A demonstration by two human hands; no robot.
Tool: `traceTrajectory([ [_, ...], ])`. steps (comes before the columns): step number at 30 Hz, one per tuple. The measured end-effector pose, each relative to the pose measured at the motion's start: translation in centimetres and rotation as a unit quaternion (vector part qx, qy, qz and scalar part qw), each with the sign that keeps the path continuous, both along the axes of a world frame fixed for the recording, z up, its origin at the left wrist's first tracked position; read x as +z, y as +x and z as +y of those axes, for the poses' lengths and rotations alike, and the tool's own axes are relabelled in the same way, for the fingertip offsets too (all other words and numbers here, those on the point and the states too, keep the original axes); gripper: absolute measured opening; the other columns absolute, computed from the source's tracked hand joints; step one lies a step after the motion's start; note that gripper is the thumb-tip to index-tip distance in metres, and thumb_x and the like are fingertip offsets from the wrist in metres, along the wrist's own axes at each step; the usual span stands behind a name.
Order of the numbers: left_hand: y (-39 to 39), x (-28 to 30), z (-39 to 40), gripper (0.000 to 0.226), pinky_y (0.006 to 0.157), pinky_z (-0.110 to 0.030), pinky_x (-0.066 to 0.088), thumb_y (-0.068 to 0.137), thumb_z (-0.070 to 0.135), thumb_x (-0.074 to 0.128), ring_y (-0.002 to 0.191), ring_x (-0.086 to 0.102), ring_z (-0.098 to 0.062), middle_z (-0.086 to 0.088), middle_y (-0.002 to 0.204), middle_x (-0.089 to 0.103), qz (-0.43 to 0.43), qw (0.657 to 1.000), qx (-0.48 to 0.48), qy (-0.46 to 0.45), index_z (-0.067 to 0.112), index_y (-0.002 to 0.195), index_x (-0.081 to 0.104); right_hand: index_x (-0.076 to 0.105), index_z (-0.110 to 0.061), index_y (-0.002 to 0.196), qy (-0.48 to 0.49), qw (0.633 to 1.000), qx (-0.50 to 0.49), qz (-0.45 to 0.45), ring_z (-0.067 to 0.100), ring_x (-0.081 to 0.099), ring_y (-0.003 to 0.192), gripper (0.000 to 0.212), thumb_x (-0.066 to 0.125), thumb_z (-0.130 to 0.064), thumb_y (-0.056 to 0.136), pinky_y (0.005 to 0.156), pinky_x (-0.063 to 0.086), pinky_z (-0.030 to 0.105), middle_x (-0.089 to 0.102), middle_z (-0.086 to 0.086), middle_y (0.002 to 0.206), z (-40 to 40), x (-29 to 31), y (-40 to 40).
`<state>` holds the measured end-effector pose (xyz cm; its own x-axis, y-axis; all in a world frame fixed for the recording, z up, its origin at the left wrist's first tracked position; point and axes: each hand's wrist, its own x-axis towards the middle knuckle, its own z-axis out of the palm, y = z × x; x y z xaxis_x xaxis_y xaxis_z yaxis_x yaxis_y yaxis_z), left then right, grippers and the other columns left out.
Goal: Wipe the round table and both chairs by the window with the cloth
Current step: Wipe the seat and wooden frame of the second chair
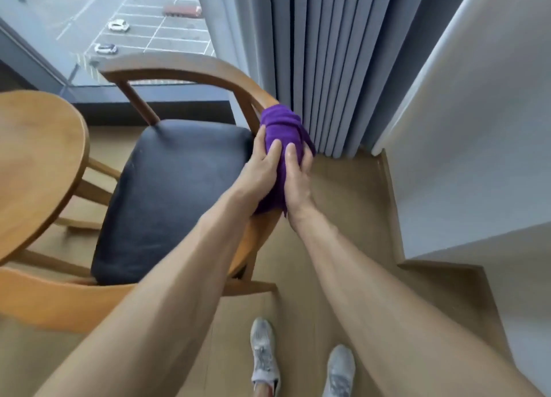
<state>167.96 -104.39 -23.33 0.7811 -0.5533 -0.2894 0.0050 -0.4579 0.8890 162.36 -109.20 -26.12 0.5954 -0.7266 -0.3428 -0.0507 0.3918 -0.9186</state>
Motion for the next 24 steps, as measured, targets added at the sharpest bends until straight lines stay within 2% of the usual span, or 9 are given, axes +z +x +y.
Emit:
traceTrajectory([
  [3,-2.6,0.0,3.0,0.055,0.108,-0.027,0.034,0.105,0.040,0.041,0.134,0.047,-0.014,0.008,0.152,0.045,-0.067,0.997,-0.024,-0.005,0.047,0.154,0.018,0.024,-0.024,0.152,-0.041,0.998,-0.035,-0.024,0.015,0.035,0.142,0.070,0.045,-0.051,0.091,0.117,0.031,0.043,0.034,0.000,0.155,3.5,-0.7,-2.2],
  [6,-4.8,-0.2,6.4,0.059,0.108,-0.025,0.039,0.102,0.034,0.053,0.125,0.052,0.006,0.033,0.136,0.051,-0.061,0.998,-0.029,-0.011,0.050,0.151,0.023,0.028,-0.020,0.150,-0.054,0.996,-0.054,-0.042,0.010,0.037,0.139,0.068,0.046,-0.047,0.091,0.115,0.033,0.041,0.035,-0.002,0.153,6.5,-1.6,-4.3],
  [9,-4.8,0.0,7.7,0.049,0.108,-0.033,0.043,0.098,0.042,0.055,0.122,0.057,0.003,0.024,0.132,0.060,-0.023,1.000,-0.012,0.001,0.047,0.144,0.040,0.035,-0.021,0.142,-0.051,0.996,-0.067,-0.033,0.005,0.040,0.132,0.067,0.043,-0.059,0.086,0.112,0.035,0.039,0.039,-0.009,0.143,6.8,-2.2,-5.3],
  [12,-3.9,0.2,6.1,0.026,0.106,-0.029,0.043,0.103,0.050,0.042,0.110,0.060,0.012,0.032,0.115,0.067,0.016,0.999,0.045,0.021,0.058,0.116,0.062,0.033,-0.020,0.144,-0.083,0.993,-0.081,-0.010,0.008,0.033,0.137,0.072,0.042,-0.060,0.085,0.115,0.032,0.038,0.035,-0.006,0.146,4.9,-2.0,-4.3],
  [15,-3.0,-0.2,4.3,0.030,0.103,-0.025,0.043,0.100,0.059,0.040,0.093,0.063,0.016,0.035,0.096,0.070,0.043,0.996,0.058,0.044,0.056,0.095,0.070,0.026,-0.025,0.150,-0.091,0.994,-0.050,-0.032,0.008,0.028,0.143,0.074,0.041,-0.060,0.087,0.117,0.030,0.039,0.030,-0.007,0.155,3.3,-1.7,-2.5],
  [17,-1.9,-0.1,3.0,0.032,0.104,-0.027,0.044,0.099,0.061,0.041,0.095,0.064,0.013,0.031,0.098,0.071,0.050,0.996,0.056,0.046,0.050,0.099,0.071,0.027,-0.029,0.150,-0.087,0.994,-0.039,-0.053,0.001,0.034,0.139,0.073,0.039,-0.062,0.087,0.116,0.032,0.034,0.035,-0.013,0.153,2.1,-1.9,-1.3],
  [19,-0.4,0.1,1.6,0.035,0.106,-0.028,0.045,0.100,0.057,0.042,0.101,0.066,0.008,0.024,0.105,0.073,0.054,0.996,0.056,0.034,0.041,0.115,0.069,0.032,-0.034,0.148,-0.068,0.995,-0.033,-0.067,-0.003,0.040,0.132,0.069,0.037,-0.063,0.085,0.111,0.035,0.028,0.042,-0.017,0.146,0.5,-2.2,0.2],
  [21,1.2,0.5,-0.6,0.037,0.103,-0.031,0.049,0.102,0.050,0.044,0.106,0.067,-0.003,0.010,0.116,0.072,0.065,0.997,0.046,0.015,0.031,0.128,0.061,0.038,-0.040,0.142,-0.050,0.997,-0.017,-0.062,0.003,0.047,0.129,0.062,0.037,-0.063,0.084,0.109,0.038,0.034,0.050,-0.015,0.141,-1.4,-2.1,1.7],
  [24,3.2,1.0,-3.6,0.040,0.076,-0.021,0.057,0.100,0.043,0.052,0.096,0.069,-0.006,0.000,0.119,0.068,0.080,0.995,0.058,-0.010,0.024,0.135,0.051,0.044,-0.035,0.140,-0.024,0.998,0.025,-0.050,0.017,0.051,0.127,0.063,0.039,-0.061,0.083,0.109,0.040,0.044,0.054,-0.004,0.139,-4.4,-1.9,4.0],
])
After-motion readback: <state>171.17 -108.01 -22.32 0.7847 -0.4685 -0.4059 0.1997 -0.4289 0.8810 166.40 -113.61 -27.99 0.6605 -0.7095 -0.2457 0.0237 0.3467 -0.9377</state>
